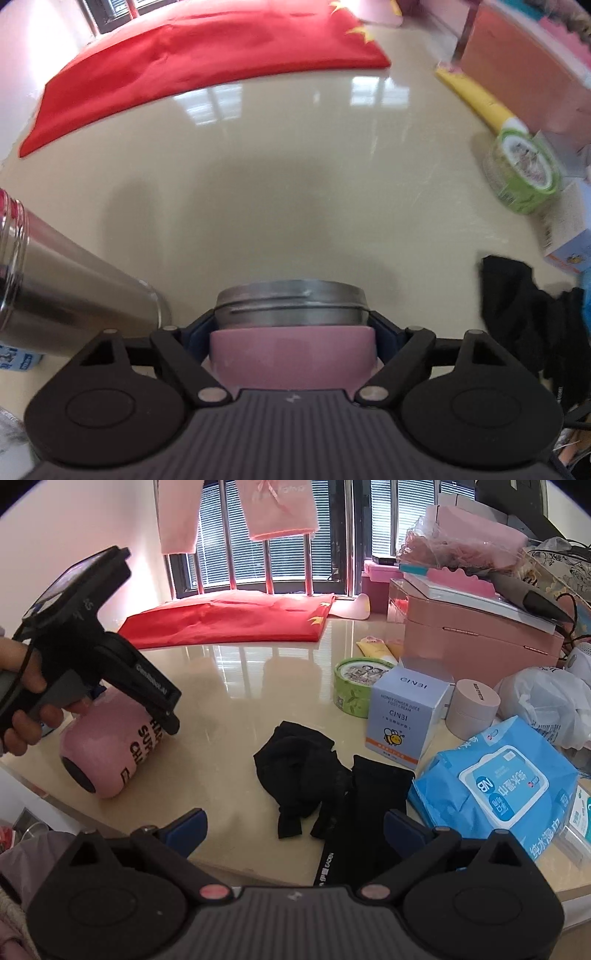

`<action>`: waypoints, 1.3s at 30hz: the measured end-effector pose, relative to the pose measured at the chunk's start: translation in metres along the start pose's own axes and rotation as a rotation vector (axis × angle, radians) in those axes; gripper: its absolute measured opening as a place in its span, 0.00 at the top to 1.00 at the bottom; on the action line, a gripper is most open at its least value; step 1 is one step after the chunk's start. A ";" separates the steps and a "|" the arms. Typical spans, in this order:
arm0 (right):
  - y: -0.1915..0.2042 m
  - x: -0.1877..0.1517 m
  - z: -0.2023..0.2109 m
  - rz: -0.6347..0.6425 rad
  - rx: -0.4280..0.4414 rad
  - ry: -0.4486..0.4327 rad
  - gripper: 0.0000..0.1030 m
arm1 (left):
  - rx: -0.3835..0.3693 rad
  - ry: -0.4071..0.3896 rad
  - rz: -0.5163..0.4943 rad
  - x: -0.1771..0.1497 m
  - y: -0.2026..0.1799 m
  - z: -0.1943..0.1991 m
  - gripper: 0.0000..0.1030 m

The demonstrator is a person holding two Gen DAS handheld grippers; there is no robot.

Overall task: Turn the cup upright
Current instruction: 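Rotate the pink cup rim-up with the left gripper and lower it onto the table, then open the left gripper and lift it away from the cup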

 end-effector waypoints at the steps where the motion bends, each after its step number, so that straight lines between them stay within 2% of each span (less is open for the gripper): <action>1: 0.000 0.000 0.000 0.001 -0.002 0.002 0.01 | -0.018 -0.018 -0.008 -0.002 0.002 0.004 0.18; 6: 0.003 0.006 -0.002 0.024 0.022 -0.016 0.01 | -0.083 -0.091 -0.046 -0.018 0.001 0.031 0.18; 13: 0.023 0.017 -0.007 0.093 0.071 -0.071 0.01 | -0.178 -0.196 -0.024 -0.029 0.004 0.061 0.18; 20: 0.030 0.021 -0.010 0.072 0.083 -0.113 0.01 | -0.237 -0.310 -0.011 -0.038 0.009 0.076 0.18; 23: 0.032 0.021 -0.011 0.063 0.080 -0.119 0.01 | -0.225 -0.362 -0.023 -0.036 0.008 0.079 0.18; 29: 0.033 0.021 -0.012 0.034 0.073 -0.132 0.01 | -0.183 -0.406 -0.069 -0.031 0.003 0.082 0.18; 33: 0.034 0.022 -0.015 0.023 0.066 -0.138 0.01 | -0.158 -0.377 -0.099 -0.033 -0.001 0.067 0.18; 39: 0.038 0.023 -0.017 0.028 0.053 -0.139 0.01 | -0.139 -0.422 -0.140 -0.031 -0.010 0.063 0.17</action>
Point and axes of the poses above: each gripper's, at about its wrist camera, not at the fingertips, and z roughly against the way its jaws point, y to its left, x to its top, the point moved 5 cm from there along -z, roughly the way its jaws point, and after that the axes turned 8 degrees about z, right-handed, at the moved point
